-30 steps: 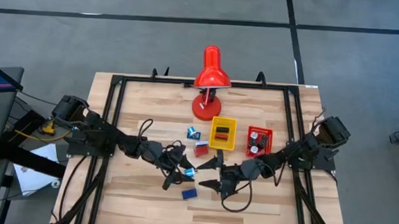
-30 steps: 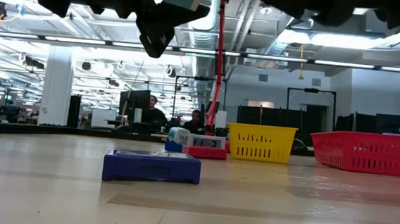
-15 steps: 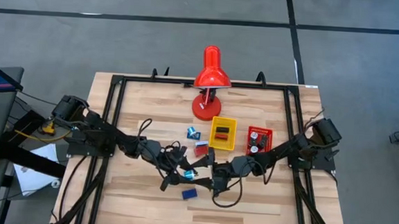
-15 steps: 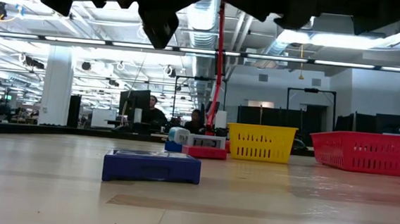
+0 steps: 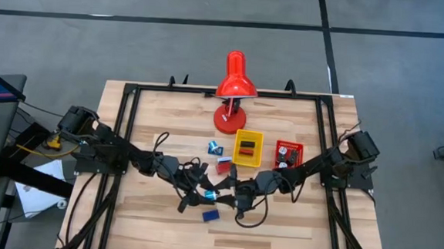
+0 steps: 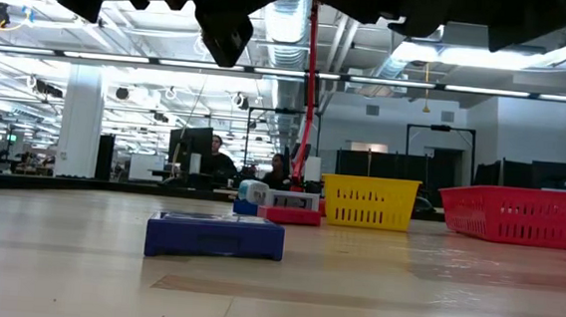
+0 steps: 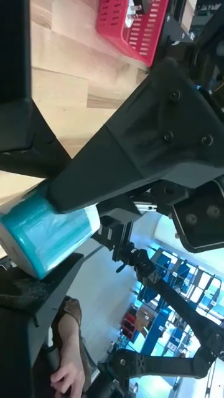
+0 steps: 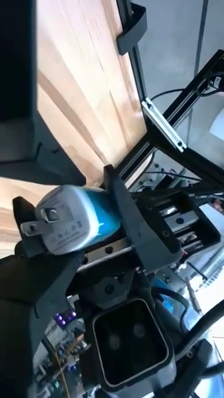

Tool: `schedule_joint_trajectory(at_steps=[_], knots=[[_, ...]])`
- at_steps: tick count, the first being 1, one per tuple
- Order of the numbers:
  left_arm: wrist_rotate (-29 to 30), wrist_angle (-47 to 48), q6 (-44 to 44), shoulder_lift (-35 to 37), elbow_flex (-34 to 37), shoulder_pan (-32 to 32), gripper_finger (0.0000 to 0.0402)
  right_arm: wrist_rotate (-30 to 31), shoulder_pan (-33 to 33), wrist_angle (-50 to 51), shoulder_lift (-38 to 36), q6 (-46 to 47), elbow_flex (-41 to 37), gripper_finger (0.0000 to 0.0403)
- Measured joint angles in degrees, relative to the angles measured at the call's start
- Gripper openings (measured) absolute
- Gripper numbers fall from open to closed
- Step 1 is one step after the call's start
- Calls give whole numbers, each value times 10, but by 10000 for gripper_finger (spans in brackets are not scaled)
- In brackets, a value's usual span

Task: Pick & Place Office items
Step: Put the bottom blue charger adapter into the red bin

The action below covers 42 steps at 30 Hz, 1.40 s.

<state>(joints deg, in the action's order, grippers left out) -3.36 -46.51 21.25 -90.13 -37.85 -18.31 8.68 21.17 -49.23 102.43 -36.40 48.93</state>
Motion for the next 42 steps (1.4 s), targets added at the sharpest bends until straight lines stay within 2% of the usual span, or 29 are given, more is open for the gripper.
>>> schedule_joint_trajectory(at_steps=[2,11,18,23,28,36,42], knots=[[-1,1,1,0,0,0,185,0,-1,2,0,1,0,137],[2,11,0,0,0,1,220,5,2,6,0,0,1,128],[-8,18,-60,4,9,6,283,31,2,50,-13,30,0,128],[-10,20,-63,43,56,35,321,40,3,172,-69,106,0,129],[4,21,-74,91,121,79,340,46,-4,350,-144,232,0,129],[129,13,-91,130,167,113,344,49,-47,664,-264,483,0,129],[176,15,-104,130,169,114,344,79,-86,880,-335,628,0,130]])
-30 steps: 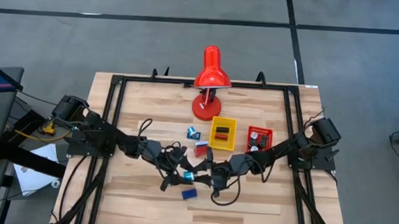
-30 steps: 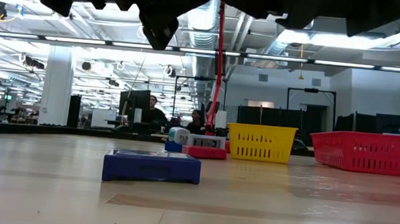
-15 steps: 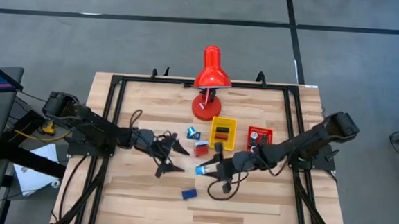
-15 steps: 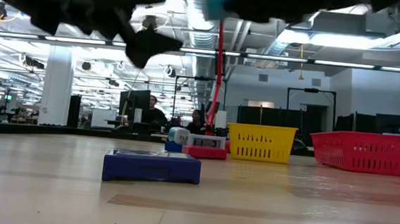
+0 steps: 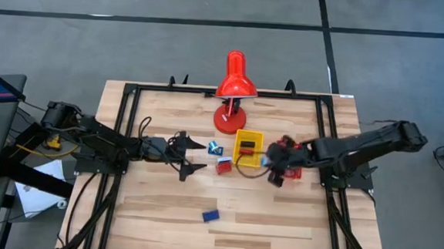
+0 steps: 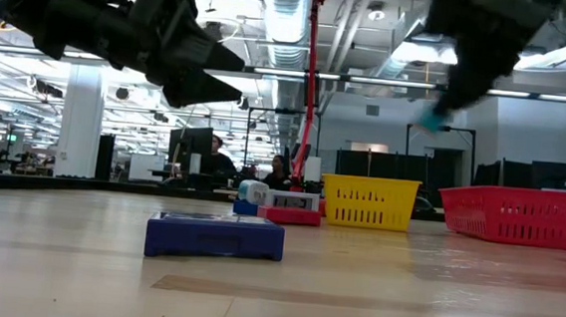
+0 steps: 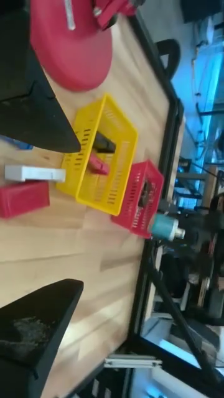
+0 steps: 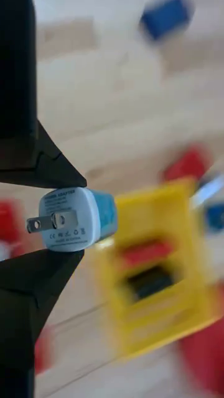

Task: Pick & Place Office items
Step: Put the bottom blue charger adapter into the red bin

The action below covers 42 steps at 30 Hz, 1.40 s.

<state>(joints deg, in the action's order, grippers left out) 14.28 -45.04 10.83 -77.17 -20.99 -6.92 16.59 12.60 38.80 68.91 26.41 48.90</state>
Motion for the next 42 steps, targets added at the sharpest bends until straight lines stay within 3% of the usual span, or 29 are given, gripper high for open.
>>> schedule_joint_trajectory(at_steps=[5,10,15,32,42], knots=[[2,-2,-29,0,0,0,343,-18,-30,139,-13,95,0,130],[3,-2,-48,0,0,0,342,-80,-32,198,-11,152,0,130],[3,-2,-48,0,0,0,342,-92,-16,253,-11,215,-18,130],[3,-1,-46,-1,0,0,342,-92,-8,133,-11,231,-116,130],[3,1,-46,-1,0,0,342,-103,-16,116,-11,244,-147,139]])
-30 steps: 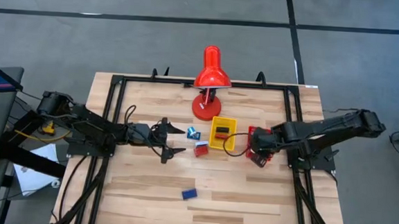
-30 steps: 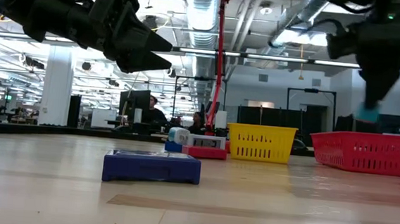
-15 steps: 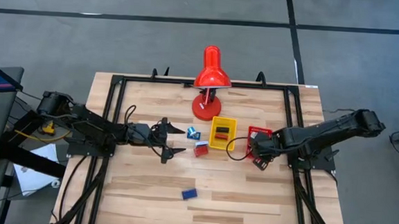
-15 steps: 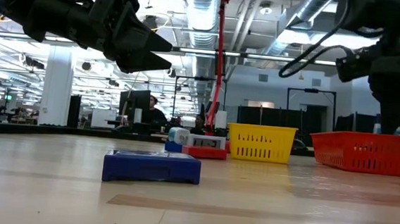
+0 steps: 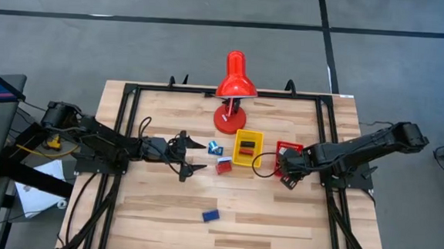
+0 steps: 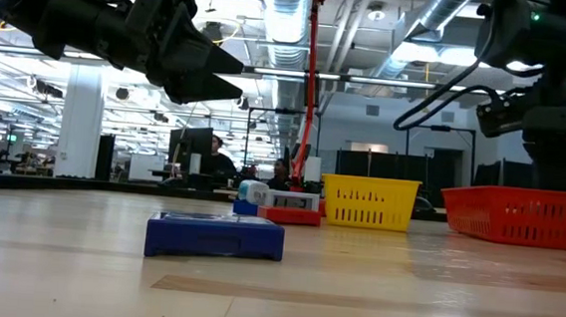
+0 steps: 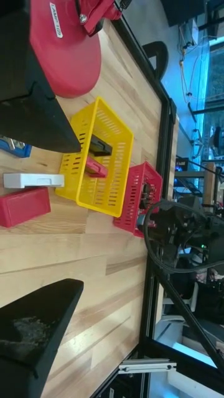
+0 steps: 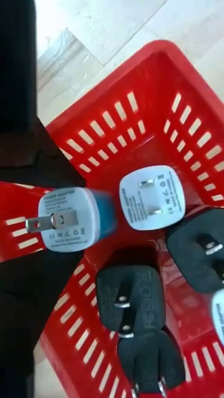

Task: Pick & Place Office items
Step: Put the bottom blue charger adapter into the red bin, then put the blue charger adapter into the red bin

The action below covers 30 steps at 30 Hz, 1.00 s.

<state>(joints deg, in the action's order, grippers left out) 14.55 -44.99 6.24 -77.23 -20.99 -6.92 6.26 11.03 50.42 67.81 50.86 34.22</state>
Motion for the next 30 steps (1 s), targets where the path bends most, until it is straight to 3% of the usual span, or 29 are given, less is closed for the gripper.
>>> schedule_joint_trajectory(at_steps=[10,19,24,30], knots=[[0,0,0,0,0,0,342,7,1,-2,0,-27,0,190],[0,0,-5,0,0,0,342,3,5,28,0,-50,27,195],[0,20,-46,0,0,5,342,40,21,74,-10,-63,84,190],[0,42,-45,0,0,51,342,112,66,52,-60,-66,101,190]])
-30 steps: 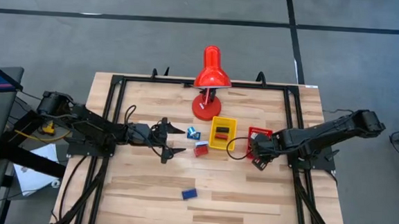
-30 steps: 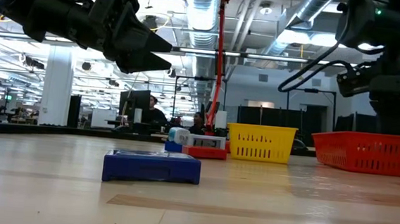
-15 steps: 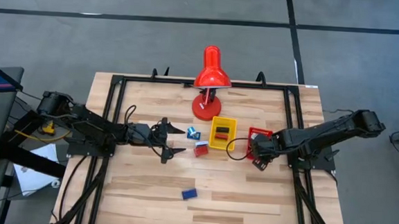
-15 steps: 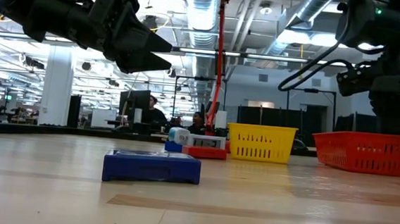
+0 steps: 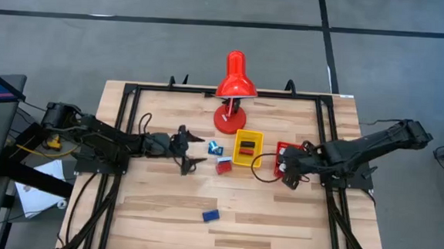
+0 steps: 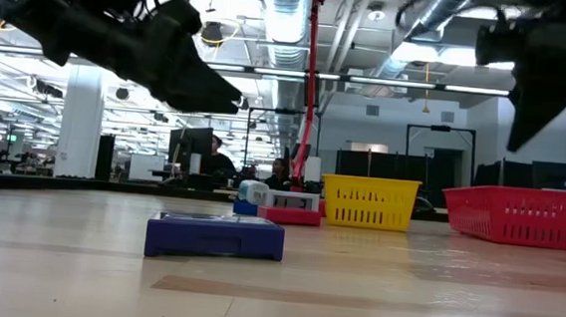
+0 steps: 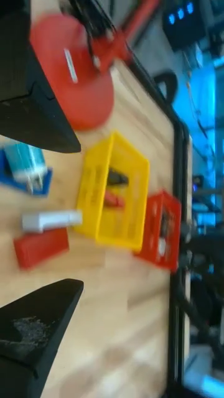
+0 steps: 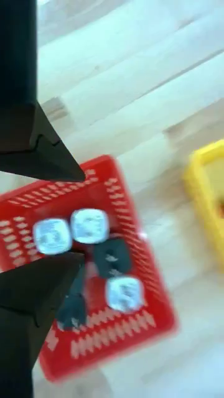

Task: Pick & Place Office items
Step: Put the blue charger adapter into the red bin

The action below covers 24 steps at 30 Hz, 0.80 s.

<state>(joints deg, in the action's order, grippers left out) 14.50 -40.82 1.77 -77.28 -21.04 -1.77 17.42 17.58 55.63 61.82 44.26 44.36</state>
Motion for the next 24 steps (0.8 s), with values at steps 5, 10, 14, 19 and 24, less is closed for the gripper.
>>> schedule_joint_trajectory(at_steps=[5,10,14,19,24], knots=[[6,4,73,0,0,52,342,90,43,-8,-43,2,0,189],[-37,30,35,0,0,89,342,133,70,-18,-67,1,0,189],[-116,69,-116,0,-22,115,342,169,75,-19,-68,-12,0,189],[-216,148,-200,-23,-78,141,342,188,74,-20,-62,-12,0,188],[-251,210,-262,-80,-123,168,342,188,74,-27,-63,-12,0,188]])
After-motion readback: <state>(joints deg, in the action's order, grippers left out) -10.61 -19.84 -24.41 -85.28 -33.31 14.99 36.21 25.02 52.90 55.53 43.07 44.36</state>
